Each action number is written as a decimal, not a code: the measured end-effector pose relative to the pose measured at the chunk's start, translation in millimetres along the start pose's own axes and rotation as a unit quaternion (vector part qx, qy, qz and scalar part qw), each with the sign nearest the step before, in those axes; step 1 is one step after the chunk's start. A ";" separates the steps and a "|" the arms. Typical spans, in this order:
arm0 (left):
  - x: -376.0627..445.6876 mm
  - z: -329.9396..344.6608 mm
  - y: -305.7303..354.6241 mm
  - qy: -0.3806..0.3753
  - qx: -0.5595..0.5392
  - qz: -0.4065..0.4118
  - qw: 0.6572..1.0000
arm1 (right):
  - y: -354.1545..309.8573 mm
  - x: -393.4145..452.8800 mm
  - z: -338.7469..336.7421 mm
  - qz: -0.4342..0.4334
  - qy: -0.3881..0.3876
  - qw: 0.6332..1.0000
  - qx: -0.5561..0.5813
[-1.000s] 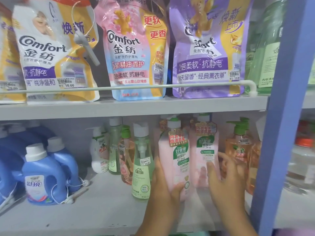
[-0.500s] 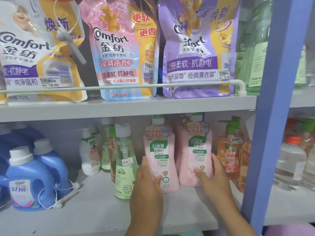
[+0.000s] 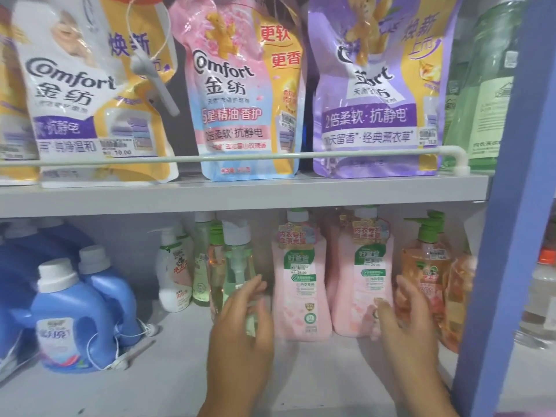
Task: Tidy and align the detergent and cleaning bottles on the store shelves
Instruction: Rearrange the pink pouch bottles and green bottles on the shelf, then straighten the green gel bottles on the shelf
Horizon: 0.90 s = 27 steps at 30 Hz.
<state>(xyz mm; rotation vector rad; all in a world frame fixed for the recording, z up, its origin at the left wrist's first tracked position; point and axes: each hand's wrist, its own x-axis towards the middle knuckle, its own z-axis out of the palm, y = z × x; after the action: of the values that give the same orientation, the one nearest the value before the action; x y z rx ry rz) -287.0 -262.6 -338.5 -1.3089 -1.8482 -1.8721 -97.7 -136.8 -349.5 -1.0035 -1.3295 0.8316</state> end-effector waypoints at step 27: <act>-6.3 -89.1 -20.2 -0.161 -0.007 -0.059 0.985 | -56.2 -112.8 110.4 -0.041 -0.214 0.975 0.046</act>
<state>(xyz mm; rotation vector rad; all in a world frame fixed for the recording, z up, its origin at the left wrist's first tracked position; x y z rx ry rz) -335.9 -340.0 -341.4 -1.6215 -2.1112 -1.8182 -221.0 -250.0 -343.0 -0.7119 -1.6669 1.0774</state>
